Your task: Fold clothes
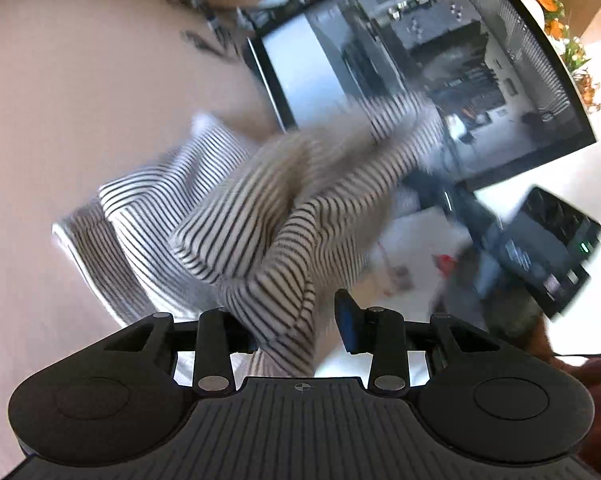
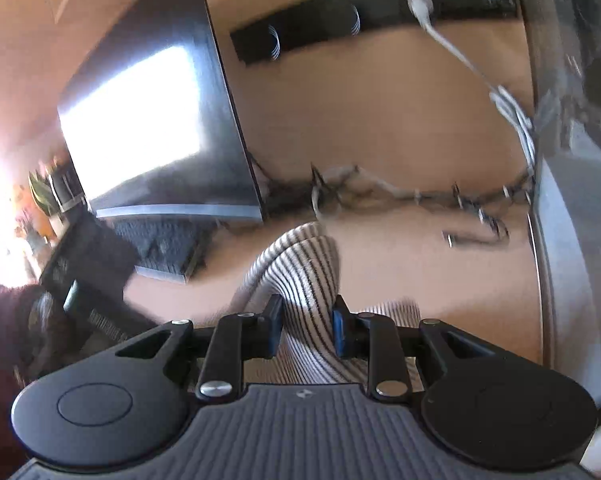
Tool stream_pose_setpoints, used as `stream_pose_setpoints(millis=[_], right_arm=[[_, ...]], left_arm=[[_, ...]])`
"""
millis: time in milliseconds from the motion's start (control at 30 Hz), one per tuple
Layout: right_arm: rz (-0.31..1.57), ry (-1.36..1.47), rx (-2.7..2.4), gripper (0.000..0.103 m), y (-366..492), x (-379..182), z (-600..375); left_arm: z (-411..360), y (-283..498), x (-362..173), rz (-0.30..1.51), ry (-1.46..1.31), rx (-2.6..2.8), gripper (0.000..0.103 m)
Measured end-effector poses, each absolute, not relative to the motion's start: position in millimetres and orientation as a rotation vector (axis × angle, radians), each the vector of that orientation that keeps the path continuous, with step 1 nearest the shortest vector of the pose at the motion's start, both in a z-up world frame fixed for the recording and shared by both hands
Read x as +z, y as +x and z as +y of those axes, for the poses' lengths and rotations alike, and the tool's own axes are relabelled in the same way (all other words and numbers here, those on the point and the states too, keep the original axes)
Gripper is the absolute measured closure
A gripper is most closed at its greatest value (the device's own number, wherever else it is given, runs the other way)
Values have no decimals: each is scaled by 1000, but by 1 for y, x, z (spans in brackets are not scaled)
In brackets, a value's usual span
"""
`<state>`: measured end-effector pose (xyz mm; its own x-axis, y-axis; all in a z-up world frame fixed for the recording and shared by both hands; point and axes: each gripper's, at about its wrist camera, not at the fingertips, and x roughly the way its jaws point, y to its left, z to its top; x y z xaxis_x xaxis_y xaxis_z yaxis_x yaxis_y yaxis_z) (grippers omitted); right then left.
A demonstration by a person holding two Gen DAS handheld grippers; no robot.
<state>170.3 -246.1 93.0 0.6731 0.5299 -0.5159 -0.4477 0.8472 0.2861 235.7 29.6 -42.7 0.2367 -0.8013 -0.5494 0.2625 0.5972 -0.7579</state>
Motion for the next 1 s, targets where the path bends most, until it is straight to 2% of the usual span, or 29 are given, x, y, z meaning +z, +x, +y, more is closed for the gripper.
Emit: stream_pose_setpoints(millis=[67,133,233,300,367,433,467,500,600,667,733,767,800,867,1000], right_arm=[[610,117,541,79,194,88,-241],[631,101,506,79,225,66,-238],[705,0,421,79,265,23,-229],[758,-52,381,79,280,-1,-225],[769,-22,370,79,283,-10,-230],[767,-23,369,79,282,-10,-231],[766,-37,370,79,280,-11,-229],[764,-51,371,78,279,-11,-227],[769,-50,368,78,279,-8,-225],[760,-31,347,77,274,0,-225],[742,-9,319,66,264,12,-228],[725,5,301,54,254,20,-230],[706,17,290,47,241,28,-233],[681,46,282,42,213,40,-241],[726,97,254,42,188,38,-250]], left_arm=[[31,238,-46,1115,-562,-740,63],[32,241,-48,1127,-536,-690,58],[38,238,-50,1116,-476,-586,43],[46,229,-40,1071,-409,-532,29],[56,223,-24,1012,-332,-499,26],[62,221,-5,952,-294,-496,19],[64,223,4,920,-282,-509,10],[62,226,11,894,-268,-528,7],[44,247,18,877,-216,-605,4],[29,264,4,922,-192,-635,4],[14,276,-15,991,-159,-633,4],[9,280,-24,1015,-143,-632,4],[6,282,-31,1027,-127,-630,4],[5,282,-44,1050,-127,-628,4],[3,275,-58,1079,-178,-646,8]])
